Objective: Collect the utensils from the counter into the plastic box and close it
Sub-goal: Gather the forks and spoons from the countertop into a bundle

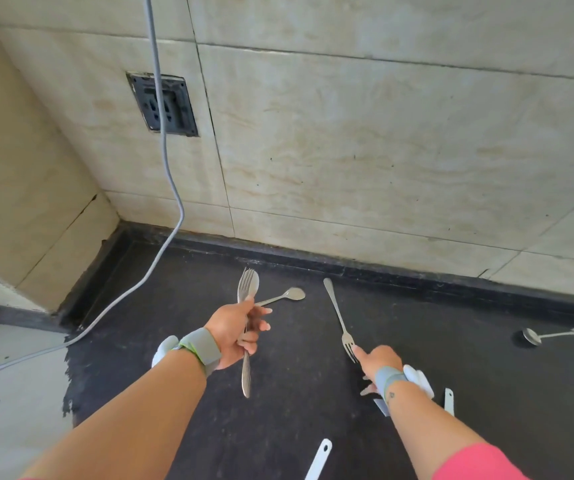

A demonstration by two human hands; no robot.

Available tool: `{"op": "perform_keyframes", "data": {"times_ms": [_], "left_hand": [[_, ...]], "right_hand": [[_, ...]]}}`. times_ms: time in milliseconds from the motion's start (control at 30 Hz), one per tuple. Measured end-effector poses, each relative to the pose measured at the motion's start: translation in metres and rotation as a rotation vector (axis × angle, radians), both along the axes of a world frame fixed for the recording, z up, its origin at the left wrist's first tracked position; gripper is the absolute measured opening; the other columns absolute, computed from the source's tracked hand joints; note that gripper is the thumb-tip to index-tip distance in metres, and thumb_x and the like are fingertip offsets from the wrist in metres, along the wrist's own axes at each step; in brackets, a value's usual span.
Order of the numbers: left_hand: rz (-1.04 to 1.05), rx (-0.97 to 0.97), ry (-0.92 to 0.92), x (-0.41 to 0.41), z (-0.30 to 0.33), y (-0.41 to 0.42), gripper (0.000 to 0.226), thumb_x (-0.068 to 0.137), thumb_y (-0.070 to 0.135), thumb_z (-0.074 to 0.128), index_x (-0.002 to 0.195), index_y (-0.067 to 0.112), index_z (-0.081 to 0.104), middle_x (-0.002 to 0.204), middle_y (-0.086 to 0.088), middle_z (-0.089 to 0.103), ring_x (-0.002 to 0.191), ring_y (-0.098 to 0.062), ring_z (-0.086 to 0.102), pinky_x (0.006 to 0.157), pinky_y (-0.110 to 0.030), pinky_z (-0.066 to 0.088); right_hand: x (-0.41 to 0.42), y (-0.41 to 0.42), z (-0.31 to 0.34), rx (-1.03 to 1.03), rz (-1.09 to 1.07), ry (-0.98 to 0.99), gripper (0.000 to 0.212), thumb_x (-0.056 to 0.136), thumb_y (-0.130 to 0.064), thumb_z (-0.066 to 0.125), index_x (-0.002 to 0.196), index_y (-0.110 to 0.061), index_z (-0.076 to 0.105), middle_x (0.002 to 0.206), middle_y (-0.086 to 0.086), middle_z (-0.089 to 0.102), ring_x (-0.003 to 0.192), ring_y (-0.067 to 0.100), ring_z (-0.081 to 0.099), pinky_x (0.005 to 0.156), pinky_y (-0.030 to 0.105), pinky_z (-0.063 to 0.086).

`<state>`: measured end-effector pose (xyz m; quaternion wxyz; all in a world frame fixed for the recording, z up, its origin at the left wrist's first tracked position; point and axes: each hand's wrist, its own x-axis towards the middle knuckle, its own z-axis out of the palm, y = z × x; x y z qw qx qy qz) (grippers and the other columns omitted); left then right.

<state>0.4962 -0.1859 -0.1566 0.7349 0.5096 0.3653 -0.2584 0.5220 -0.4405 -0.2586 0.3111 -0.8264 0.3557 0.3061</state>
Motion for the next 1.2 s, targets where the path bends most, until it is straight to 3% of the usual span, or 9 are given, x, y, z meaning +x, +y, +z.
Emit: {"op": "perform_keyframes", "data": {"times_ms": [67, 167, 400, 600, 733, 833, 1000, 1100, 1200], "left_hand": [[-0.043, 0.034, -0.002, 0.002, -0.003, -0.001, 0.051, 0.1, 0.043, 0.032, 0.083, 0.008, 0.065, 0.052, -0.004, 0.06, 0.031, -0.007, 0.027, 0.036, -0.016, 0.021], [-0.092, 0.066, -0.019, 0.001, -0.006, 0.001, 0.054, 0.1, 0.042, 0.029, 0.09, 0.005, 0.067, 0.058, -0.008, 0.068, 0.037, -0.01, 0.039, 0.039, -0.018, 0.032], [-0.113, 0.184, -0.161, -0.003, 0.013, 0.013, 0.054, 0.101, 0.038, 0.033, 0.102, -0.007, 0.062, 0.099, -0.027, 0.068, 0.07, -0.028, 0.07, 0.064, -0.031, 0.06], [-0.264, 0.502, -0.264, 0.001, 0.014, 0.029, 0.041, 0.098, 0.02, 0.043, 0.064, 0.005, 0.062, 0.071, -0.011, 0.054, 0.062, -0.021, 0.049, 0.068, -0.028, 0.044], [-0.522, 0.191, -0.102, -0.024, 0.024, 0.029, 0.053, 0.103, 0.021, 0.019, 0.095, -0.01, 0.061, 0.084, -0.019, 0.071, 0.075, -0.021, 0.075, 0.061, -0.023, 0.055], [-0.603, 0.088, -0.053, -0.043, 0.028, 0.032, 0.057, 0.102, 0.03, 0.022, 0.116, -0.01, 0.06, 0.112, -0.026, 0.069, 0.097, -0.032, 0.071, 0.083, -0.035, 0.058], [-0.473, -0.035, -0.017, -0.053, 0.024, 0.045, 0.051, 0.103, 0.031, 0.026, 0.092, 0.001, 0.067, 0.071, -0.009, 0.063, 0.057, -0.017, 0.059, 0.07, -0.032, 0.057], [-0.326, -0.029, 0.012, -0.053, 0.014, 0.054, 0.039, 0.101, 0.029, 0.031, 0.077, 0.012, 0.056, 0.052, 0.002, 0.041, 0.04, -0.009, 0.033, 0.043, -0.019, 0.034], [-0.197, -0.046, 0.037, -0.049, 0.002, 0.066, 0.037, 0.1, 0.032, 0.032, 0.068, 0.018, 0.043, 0.047, 0.006, 0.034, 0.036, -0.007, 0.023, 0.04, -0.017, 0.015]], "right_hand": [[0.001, 0.004, -0.004, 0.189, -0.089, 0.033, 0.034, 0.093, -0.024, 0.056, 0.076, 0.005, 0.053, 0.058, 0.017, 0.068, 0.039, 0.026, 0.067, 0.029, 0.016, 0.041], [-0.004, 0.015, 0.002, 0.354, -0.169, 0.038, 0.037, 0.101, -0.011, 0.04, 0.066, -0.002, 0.047, 0.041, 0.008, 0.058, 0.019, 0.01, 0.051, 0.021, 0.006, 0.022], [-0.011, 0.019, 0.054, 0.181, 0.0, -0.397, 0.013, 0.092, -0.002, 0.041, 0.088, -0.007, 0.052, 0.076, 0.021, 0.062, 0.04, 0.027, 0.059, 0.032, 0.027, 0.051], [-0.016, 0.042, 0.101, 0.259, 0.363, -0.602, 0.031, 0.095, -0.007, 0.045, 0.069, -0.022, 0.055, 0.053, 0.009, 0.056, 0.033, 0.016, 0.049, 0.038, 0.023, 0.045], [-0.016, 0.072, 0.117, 0.377, 0.5, -0.648, 0.032, 0.094, -0.009, 0.051, 0.063, -0.017, 0.052, 0.047, 0.002, 0.053, 0.034, 0.013, 0.047, 0.04, 0.023, 0.041], [-0.013, 0.095, 0.122, 0.418, 0.525, -0.643, 0.037, 0.093, -0.013, 0.054, 0.057, -0.015, 0.049, 0.046, 0.002, 0.053, 0.035, 0.014, 0.045, 0.041, 0.022, 0.041], [-0.002, 0.128, 0.12, 0.507, 0.527, -0.592, 0.038, 0.095, -0.013, 0.051, 0.057, -0.012, 0.051, 0.046, 0.002, 0.053, 0.03, 0.01, 0.043, 0.039, 0.021, 0.039], [0.009, 0.143, 0.113, 0.608, 0.452, -0.524, 0.036, 0.1, -0.015, 0.043, 0.066, -0.009, 0.054, 0.05, 0.002, 0.06, 0.031, 0.01, 0.048, 0.039, 0.022, 0.04], [0.025, 0.146, 0.097, 0.681, 0.258, -0.434, 0.031, 0.102, -0.02, 0.037, 0.087, -0.007, 0.061, 0.068, 0.01, 0.066, 0.042, 0.014, 0.057, 0.04, 0.021, 0.048]]}}
